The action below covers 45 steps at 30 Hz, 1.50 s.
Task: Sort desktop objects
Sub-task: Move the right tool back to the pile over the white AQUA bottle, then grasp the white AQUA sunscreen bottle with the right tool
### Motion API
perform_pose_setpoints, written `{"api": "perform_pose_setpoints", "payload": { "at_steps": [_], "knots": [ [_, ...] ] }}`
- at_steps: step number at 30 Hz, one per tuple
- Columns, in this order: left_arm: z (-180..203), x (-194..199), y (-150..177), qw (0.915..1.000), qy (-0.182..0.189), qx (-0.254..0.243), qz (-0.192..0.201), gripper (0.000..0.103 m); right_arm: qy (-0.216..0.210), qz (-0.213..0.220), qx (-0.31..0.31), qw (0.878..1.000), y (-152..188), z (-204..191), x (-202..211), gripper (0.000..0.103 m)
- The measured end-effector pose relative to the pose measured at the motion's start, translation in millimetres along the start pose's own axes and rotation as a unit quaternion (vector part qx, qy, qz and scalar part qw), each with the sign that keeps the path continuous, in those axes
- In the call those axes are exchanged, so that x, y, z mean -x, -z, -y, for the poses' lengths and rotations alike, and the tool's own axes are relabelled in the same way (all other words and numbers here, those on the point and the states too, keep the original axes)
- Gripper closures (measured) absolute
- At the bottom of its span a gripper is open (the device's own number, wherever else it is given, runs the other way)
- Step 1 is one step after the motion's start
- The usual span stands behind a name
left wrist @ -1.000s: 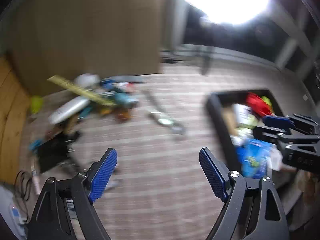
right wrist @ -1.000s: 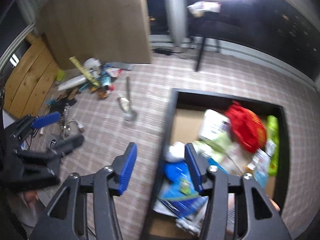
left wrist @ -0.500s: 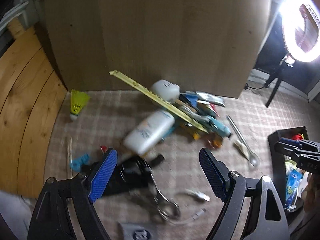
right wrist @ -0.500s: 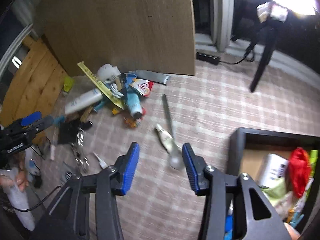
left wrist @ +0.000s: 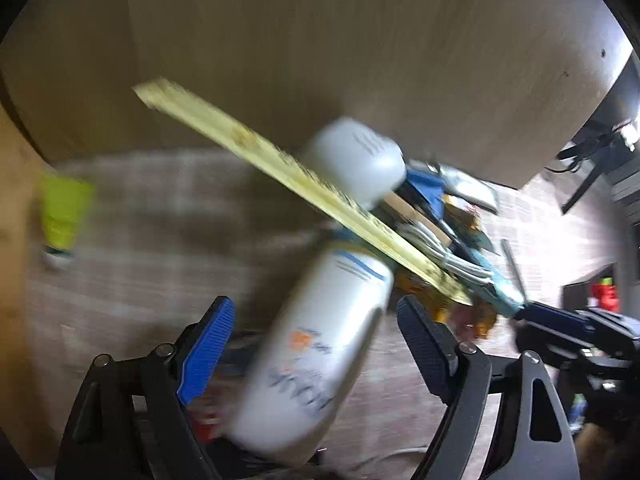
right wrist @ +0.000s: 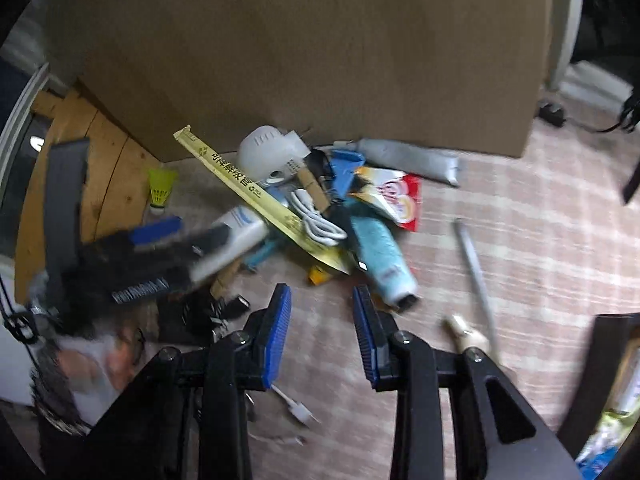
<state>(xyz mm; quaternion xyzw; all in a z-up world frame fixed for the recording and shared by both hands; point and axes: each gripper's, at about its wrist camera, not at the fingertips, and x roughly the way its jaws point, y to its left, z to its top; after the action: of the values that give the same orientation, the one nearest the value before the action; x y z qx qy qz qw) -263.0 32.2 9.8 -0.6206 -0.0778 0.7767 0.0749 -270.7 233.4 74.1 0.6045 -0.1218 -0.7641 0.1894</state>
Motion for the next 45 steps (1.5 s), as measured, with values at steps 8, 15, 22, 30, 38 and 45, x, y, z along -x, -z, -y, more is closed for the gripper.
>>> {"api": "perform_pose_setpoints", "payload": {
  "at_steps": [8, 15, 22, 30, 38, 45],
  "knots": [
    [57, -22, 46, 0.9980, 0.021, -0.059, -0.001, 0.053, 0.006, -0.018, -0.010, 1.000, 4, 17, -20, 0.072],
    [101, -22, 95, 0.9953, 0.051, -0.082, -0.001, 0.047, -0.010, -0.033, -0.011, 0.999, 27, 35, -17, 0.076],
    [88, -13, 95, 0.9979, 0.046, -0.037, 0.026, 0.049, -0.013, -0.046, 0.029, 0.998, 25, 25, -27, 0.076],
    [73, -10, 97, 0.9964, 0.079, 0.002, 0.033, 0.056, -0.042, -0.057, 0.040, 0.997, 20, 6, -49, 0.076],
    [87, -2, 111, 0.9942, 0.103, 0.004, 0.030, 0.056, -0.039, -0.065, 0.070, 0.995, 22, -14, -67, 0.057],
    [77, -14, 98, 0.9950, 0.088, 0.031, 0.036, 0.056, -0.055, -0.067, 0.059, 0.994, 25, -12, -71, 0.061]
  ]
}}
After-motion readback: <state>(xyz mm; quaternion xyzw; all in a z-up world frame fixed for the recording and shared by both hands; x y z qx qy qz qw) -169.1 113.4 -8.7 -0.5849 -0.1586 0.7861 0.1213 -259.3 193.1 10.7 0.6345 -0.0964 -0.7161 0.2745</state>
